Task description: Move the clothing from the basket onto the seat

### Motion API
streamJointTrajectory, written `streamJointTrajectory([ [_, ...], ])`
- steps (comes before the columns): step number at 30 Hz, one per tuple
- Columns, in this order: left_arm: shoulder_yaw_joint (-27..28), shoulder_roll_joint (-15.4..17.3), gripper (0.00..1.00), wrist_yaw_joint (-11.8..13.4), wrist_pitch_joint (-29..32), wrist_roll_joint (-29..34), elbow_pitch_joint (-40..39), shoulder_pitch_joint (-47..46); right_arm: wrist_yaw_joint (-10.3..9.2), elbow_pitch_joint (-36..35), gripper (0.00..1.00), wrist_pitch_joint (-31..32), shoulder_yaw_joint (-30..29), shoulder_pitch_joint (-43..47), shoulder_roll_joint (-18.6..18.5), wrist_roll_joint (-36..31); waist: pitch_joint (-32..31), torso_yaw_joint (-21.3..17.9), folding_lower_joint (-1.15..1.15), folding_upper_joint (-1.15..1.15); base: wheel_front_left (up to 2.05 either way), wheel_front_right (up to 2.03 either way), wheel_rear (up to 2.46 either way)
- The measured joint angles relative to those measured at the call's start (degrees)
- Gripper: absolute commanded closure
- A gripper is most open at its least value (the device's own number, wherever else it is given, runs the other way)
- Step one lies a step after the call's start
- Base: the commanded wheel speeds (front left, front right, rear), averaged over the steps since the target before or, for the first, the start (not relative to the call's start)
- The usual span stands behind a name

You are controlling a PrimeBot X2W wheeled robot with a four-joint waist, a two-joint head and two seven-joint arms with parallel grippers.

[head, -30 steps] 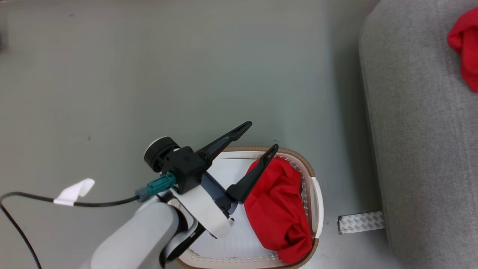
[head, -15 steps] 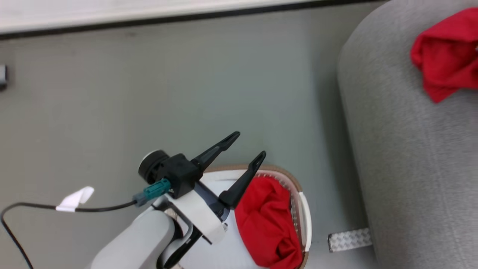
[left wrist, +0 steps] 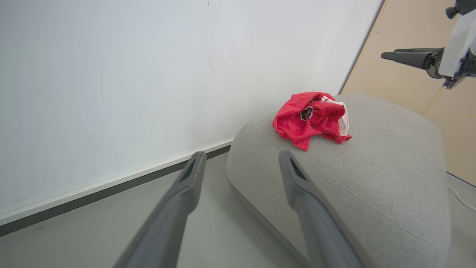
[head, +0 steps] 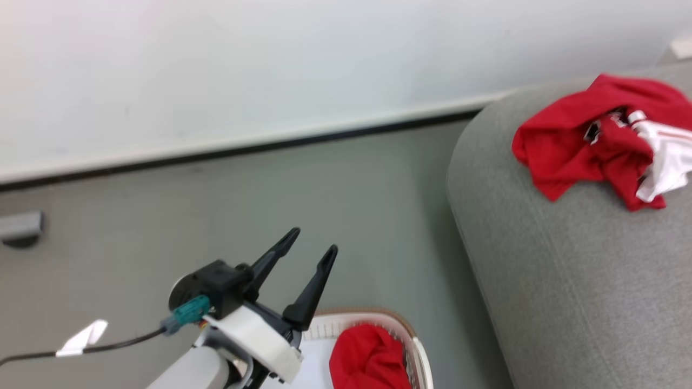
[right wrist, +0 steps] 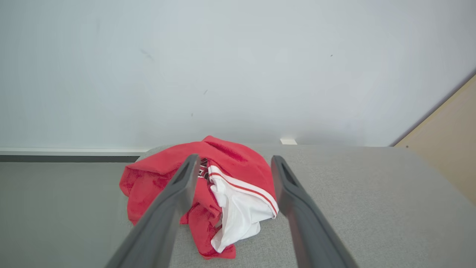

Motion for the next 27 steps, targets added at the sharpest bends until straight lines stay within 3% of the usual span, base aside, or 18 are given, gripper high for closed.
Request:
streamJointTrajectory([
  [9, 6.2, 1.3, 0.00, 5.1, -1.5, -3.1, -1.3, 7.0, 0.00, -15.7, 0.00, -4.0, 3.4, 11.1, 0.4, 6.8, -8.9, 1.5, -0.01, 0.00, 0.00, 0.00, 0.00],
  [14, 10.7, 3.4, 0.00, 7.9, -1.7, -2.9, -2.3, 10.3, 0.00, -23.4, 0.00, -9.2, 1.1, 17.9, 4.4, 7.1, -10.9, 3.9, -0.01, 0.00, 0.00, 0.00, 0.00],
  [20, 16.0, 3.4, 0.00, 10.2, -1.9, -1.8, -3.3, 15.0, -0.01, -31.1, 0.00, -16.9, -2.5, 30.5, 11.8, 4.9, -11.9, 7.1, -0.01, 0.00, 0.00, 0.00, 0.00],
  [24, 20.2, 1.4, 0.00, 10.2, -1.9, 0.7, -4.2, 18.6, -0.01, -33.5, 0.00, -21.1, -1.7, 37.8, 16.2, 3.8, -12.5, 8.5, 0.00, 0.00, 0.00, 0.00, 0.00],
  [27, 23.2, -1.2, 0.00, 9.8, -1.9, 2.5, -5.0, 21.5, -0.01, -33.1, 0.00, -24.1, 0.5, 42.0, 17.6, 3.9, -12.7, 9.1, 0.00, 0.00, 0.00, 0.00, 0.00],
])
